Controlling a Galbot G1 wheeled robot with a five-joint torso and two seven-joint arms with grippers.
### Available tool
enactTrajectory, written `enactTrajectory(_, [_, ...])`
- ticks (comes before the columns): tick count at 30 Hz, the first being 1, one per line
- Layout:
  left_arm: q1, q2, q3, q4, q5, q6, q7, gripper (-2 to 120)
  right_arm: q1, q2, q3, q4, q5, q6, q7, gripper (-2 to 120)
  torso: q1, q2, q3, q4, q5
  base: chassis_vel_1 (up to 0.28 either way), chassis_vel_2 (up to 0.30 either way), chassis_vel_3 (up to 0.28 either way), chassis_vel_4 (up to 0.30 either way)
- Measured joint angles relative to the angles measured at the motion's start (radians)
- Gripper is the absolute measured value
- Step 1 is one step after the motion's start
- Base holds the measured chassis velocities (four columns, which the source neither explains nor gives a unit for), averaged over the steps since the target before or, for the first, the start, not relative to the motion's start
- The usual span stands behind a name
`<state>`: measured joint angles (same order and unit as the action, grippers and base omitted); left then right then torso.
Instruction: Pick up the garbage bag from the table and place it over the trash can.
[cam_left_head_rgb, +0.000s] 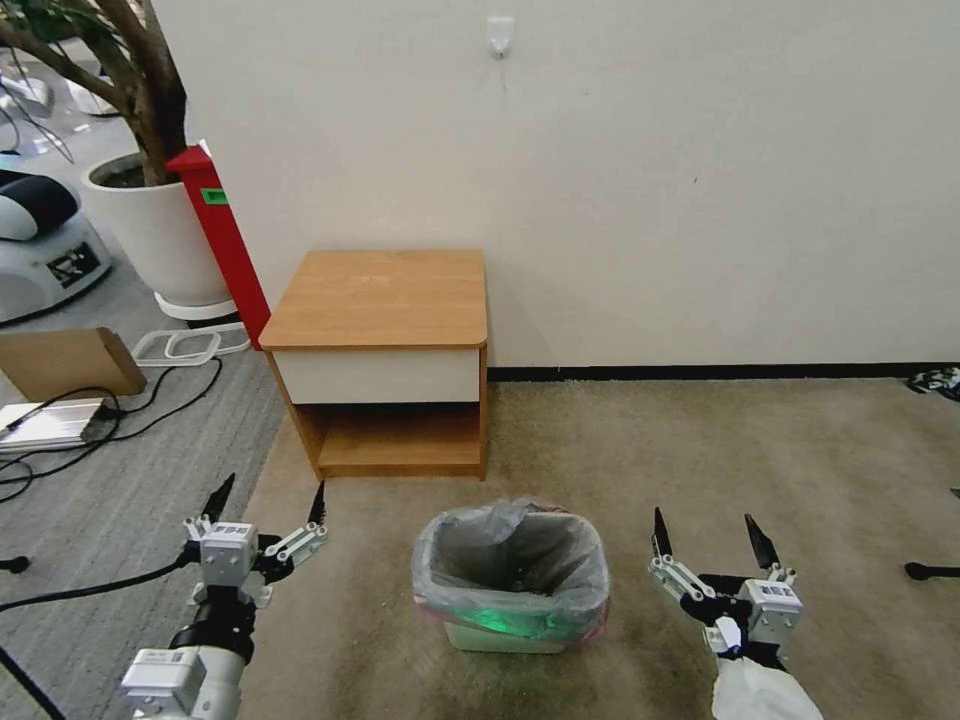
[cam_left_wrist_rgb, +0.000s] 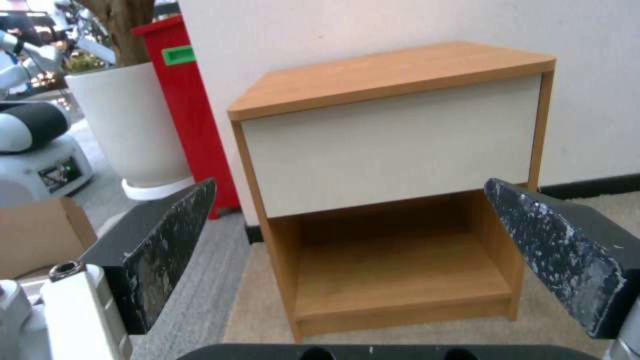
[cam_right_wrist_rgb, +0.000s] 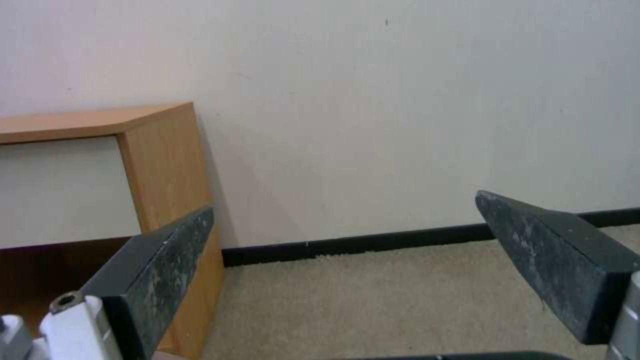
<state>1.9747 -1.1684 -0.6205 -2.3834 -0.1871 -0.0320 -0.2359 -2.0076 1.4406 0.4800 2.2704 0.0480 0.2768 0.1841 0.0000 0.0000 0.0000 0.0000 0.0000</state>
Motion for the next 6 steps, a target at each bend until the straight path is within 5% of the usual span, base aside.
enactTrajectory(6, [-0.001,0.0,0.001,0.001,-0.001,0.001,-0.002,100,0.001,0.0,0.0,0.0,0.001,-0.002,0.0,100,0.0,0.0,0.0,0.0,0.0,0.0,0.0,0.0,0.0])
